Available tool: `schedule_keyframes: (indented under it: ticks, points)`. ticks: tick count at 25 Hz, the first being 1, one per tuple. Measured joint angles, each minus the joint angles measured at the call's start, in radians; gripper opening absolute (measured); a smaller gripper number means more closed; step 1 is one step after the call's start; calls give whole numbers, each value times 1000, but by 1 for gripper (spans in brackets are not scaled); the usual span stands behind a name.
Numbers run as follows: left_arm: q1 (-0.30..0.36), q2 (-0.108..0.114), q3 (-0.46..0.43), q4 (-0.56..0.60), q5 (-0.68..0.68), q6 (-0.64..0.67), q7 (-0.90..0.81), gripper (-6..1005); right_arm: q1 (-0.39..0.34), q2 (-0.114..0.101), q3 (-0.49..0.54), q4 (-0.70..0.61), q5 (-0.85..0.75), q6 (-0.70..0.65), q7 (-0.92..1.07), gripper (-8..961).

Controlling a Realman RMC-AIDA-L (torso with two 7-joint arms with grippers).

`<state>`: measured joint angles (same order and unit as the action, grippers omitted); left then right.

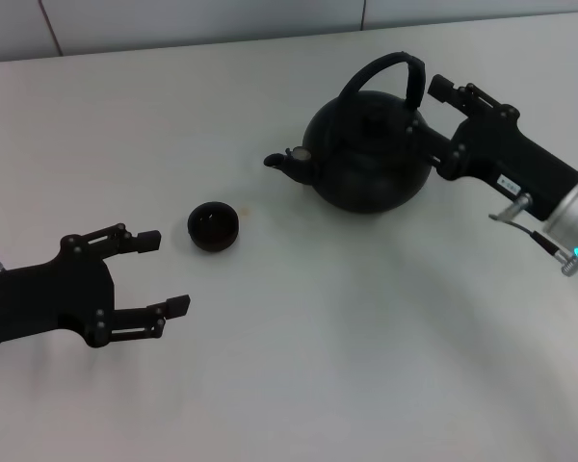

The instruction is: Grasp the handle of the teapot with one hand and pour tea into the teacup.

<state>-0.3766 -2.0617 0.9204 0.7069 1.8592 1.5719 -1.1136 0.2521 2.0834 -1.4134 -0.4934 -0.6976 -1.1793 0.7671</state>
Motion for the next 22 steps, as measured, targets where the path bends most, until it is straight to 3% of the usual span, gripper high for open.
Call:
schedule_keyframes:
  ticks: [4,9,11,17,22]
  points:
    - [4,0,-6,0,0,27,2,859,-25,-19,11,-18,-116,-183,6,695]
    - [11,1,-9,3,-2,48,3,859,-14,-59,29,-33,-366,-313,33,695]
    - [16,3,-9,3,-6,57,2,859,-14,-64,49,-44,-427,-340,45,695]
    - [21,6,-66,4,-15,144,8,859,-38,-59,174,-128,-645,-427,107,695]
    - [21,5,-87,5,-17,157,9,859,-50,-44,216,-167,-695,-420,112,695]
